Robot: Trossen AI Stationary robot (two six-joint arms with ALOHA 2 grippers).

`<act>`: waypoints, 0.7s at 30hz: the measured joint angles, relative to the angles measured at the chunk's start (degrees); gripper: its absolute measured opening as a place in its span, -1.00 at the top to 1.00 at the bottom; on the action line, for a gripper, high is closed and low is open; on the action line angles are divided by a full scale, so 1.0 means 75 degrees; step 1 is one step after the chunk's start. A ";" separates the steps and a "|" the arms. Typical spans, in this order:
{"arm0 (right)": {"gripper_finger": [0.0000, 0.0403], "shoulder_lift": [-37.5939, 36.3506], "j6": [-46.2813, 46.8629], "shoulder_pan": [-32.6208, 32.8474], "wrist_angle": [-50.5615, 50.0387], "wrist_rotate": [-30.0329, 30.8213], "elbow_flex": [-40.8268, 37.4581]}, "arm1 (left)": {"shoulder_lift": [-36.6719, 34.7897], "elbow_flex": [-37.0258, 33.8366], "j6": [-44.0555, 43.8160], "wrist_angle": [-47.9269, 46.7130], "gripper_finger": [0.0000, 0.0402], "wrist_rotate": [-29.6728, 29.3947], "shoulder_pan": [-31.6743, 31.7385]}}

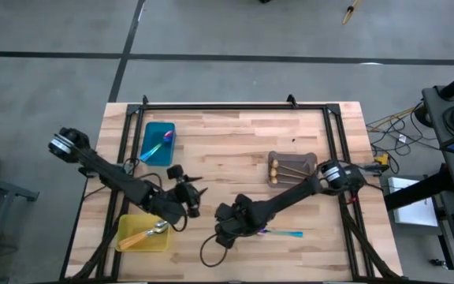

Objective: Sort silverware by color (type)
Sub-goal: Put the gold spoon into the black bin

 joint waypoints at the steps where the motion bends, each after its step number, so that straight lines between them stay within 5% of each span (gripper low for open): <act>1: 0.04 0.0098 0.0026 -0.0025 0.0012 -0.0014 0.0090 | -0.0145 -0.0025 0.0204 0.0000 0.15 -0.0190 -0.0006; 8: 0.04 0.0846 0.0044 -0.0193 -0.0607 0.0016 0.0757 | -0.1119 -0.0319 0.1398 -0.0058 0.15 -0.1108 -0.0008; 21: 0.04 0.1523 0.0241 -0.0297 -0.2052 0.0154 0.1994 | -0.2078 -0.0316 0.1707 -0.0457 0.15 -0.1087 -0.0161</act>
